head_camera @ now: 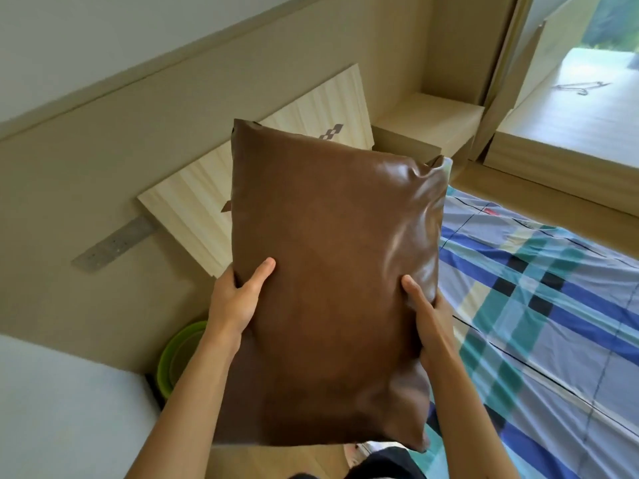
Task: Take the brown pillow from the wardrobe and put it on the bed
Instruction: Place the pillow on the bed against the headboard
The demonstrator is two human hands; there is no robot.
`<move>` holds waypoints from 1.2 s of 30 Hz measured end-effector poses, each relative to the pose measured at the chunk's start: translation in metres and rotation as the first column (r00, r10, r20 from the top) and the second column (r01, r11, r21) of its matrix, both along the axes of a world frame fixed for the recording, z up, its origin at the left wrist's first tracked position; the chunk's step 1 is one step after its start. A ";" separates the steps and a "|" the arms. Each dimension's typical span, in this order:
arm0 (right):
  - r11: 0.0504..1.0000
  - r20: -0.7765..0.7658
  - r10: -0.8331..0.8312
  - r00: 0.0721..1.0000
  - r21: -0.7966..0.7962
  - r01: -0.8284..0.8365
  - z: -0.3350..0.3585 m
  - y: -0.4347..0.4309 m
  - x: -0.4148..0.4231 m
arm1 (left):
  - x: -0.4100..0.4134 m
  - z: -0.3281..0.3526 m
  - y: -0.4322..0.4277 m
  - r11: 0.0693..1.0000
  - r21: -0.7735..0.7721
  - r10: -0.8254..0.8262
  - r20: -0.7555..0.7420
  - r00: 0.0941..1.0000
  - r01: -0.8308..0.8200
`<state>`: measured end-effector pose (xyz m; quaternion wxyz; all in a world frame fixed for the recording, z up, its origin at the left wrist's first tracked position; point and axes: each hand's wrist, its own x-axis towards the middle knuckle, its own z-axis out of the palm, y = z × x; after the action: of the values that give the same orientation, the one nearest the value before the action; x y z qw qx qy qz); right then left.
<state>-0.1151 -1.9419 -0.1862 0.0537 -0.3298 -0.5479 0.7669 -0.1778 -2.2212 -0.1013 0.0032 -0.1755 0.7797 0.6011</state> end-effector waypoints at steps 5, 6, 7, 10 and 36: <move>0.998 0.009 -0.064 0.998 0.010 0.064 -0.003 -0.003 -0.046 | -0.081 -0.004 0.008 0.996 -0.028 -0.081 0.040 0.996 0.082; 0.996 0.017 -0.085 0.996 0.009 0.085 -0.006 -0.003 -0.052 | -0.097 -0.006 0.011 0.993 -0.039 -0.107 0.049 0.993 0.109; 0.994 0.028 -0.111 0.993 0.007 0.111 -0.010 -0.004 -0.060 | -0.114 -0.009 0.014 0.989 -0.050 -0.136 0.061 0.989 0.139; 0.983 0.081 -0.180 0.980 -0.011 0.181 -0.023 -0.003 -0.082 | -0.163 -0.021 0.025 0.965 -0.091 -0.235 0.109 0.966 0.245; 0.914 0.348 -0.395 0.850 0.056 0.402 -0.256 -0.105 -0.367 | -0.561 -0.290 -0.007 0.729 -0.102 -0.597 0.389 0.702 0.677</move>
<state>-0.4819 -2.0467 -0.4426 0.1094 -0.5686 -0.4610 0.6724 -0.7391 -2.2284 -0.3914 0.3214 0.0101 0.8455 0.4263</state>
